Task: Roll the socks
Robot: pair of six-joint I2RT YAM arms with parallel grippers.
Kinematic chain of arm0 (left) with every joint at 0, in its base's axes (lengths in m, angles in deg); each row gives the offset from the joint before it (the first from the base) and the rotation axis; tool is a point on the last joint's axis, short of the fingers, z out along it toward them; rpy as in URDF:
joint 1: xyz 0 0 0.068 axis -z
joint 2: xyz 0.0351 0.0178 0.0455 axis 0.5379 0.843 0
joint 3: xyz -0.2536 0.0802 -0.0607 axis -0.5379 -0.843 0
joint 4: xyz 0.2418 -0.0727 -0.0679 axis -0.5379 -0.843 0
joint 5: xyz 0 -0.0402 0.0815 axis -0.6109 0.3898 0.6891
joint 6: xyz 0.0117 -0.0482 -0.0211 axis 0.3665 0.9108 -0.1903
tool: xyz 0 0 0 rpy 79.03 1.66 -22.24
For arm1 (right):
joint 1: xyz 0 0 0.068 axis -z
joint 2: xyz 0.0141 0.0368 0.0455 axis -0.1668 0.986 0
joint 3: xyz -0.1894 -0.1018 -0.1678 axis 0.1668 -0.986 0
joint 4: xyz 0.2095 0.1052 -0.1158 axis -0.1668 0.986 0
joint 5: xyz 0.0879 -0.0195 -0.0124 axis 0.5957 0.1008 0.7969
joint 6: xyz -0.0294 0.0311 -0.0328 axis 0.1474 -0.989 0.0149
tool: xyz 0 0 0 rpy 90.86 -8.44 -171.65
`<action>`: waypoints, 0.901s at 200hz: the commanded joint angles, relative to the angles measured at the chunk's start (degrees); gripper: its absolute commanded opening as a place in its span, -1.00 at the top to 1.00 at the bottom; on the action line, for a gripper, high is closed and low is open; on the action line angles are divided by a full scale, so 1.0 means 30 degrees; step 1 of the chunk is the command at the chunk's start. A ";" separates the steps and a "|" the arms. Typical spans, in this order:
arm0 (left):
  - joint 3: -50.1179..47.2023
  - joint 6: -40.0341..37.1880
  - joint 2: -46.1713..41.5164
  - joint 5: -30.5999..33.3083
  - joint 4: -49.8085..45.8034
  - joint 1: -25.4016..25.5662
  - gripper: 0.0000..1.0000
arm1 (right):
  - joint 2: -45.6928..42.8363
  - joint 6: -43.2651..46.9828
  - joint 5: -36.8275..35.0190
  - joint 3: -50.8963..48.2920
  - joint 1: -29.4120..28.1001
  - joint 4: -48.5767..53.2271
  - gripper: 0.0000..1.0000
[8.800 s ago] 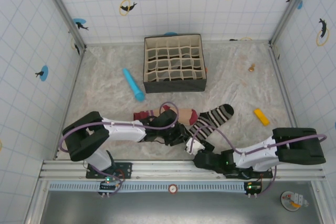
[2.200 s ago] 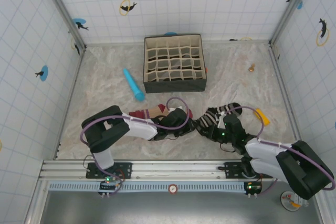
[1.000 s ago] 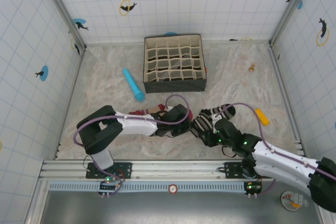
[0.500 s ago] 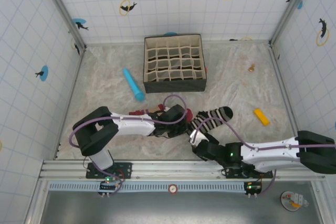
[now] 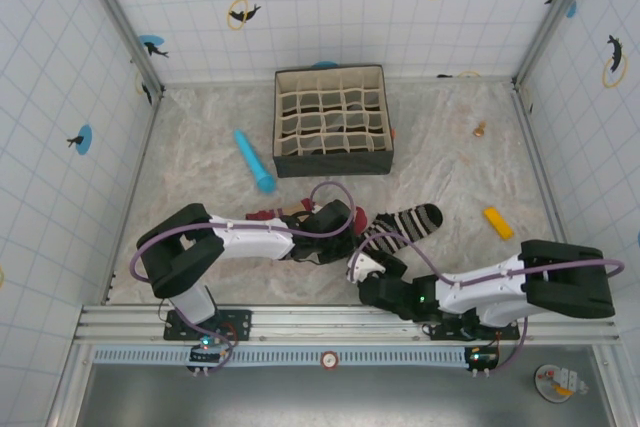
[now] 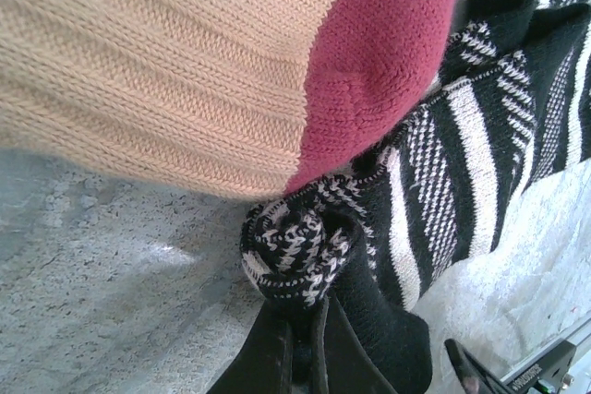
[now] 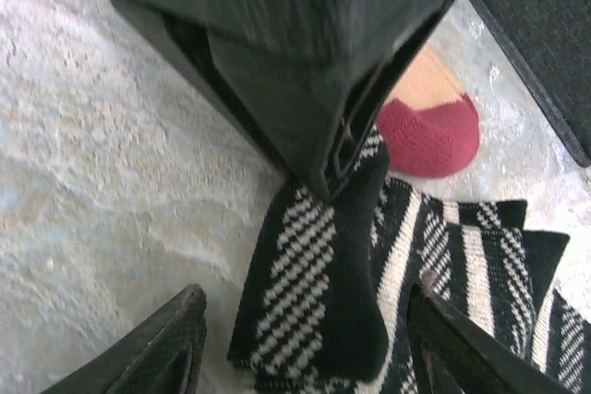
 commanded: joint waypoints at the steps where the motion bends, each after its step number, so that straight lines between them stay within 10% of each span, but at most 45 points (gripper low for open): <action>1: -0.0297 -0.0540 -0.0464 -0.0247 -0.0986 -0.0134 1.00 | 0.0761 0.0275 -0.0940 0.0569 -0.0142 -0.1174 -0.09; 71: -0.0710 -0.0430 -0.0971 -0.0245 -0.0435 -0.0340 1.00 | 0.0476 -0.2278 0.0931 -0.0606 0.0416 -0.0484 1.00; 83: -0.0758 -0.0370 -0.1127 -0.0166 -0.0277 -0.0374 0.97 | -0.0144 -0.2679 0.2144 -0.1087 0.0765 -0.0753 1.00; 123: -0.0899 0.0089 -0.1513 -0.0164 0.0622 -0.0408 0.00 | -0.2438 -0.4343 0.7755 -0.3205 0.3731 -0.2246 1.00; 180: -0.1272 -0.0250 -0.2756 0.0213 0.2625 -0.0388 -0.19 | -0.4767 -0.7212 1.4185 -0.5718 0.8290 -0.4338 1.00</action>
